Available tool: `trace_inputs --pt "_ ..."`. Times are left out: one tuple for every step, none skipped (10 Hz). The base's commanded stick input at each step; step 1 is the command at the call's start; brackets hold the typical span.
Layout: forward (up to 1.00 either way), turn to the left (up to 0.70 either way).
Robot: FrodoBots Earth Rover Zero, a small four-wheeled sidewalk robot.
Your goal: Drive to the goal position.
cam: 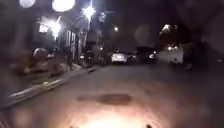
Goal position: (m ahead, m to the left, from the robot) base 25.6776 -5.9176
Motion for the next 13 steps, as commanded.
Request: trace_inputs --pt "0.7 0.0" --pt "0.7 -0.27" --pt "0.7 -0.32" --pt "0.7 -0.32" --pt "0.7 -0.31" --pt "0.7 -0.31" --pt "0.7 -0.31" --pt "0.7 -0.31" --pt "0.7 -0.26" --pt "0.7 -0.04" --pt "0.7 0.0" --pt "0.7 0.0" --pt "0.7 0.0"
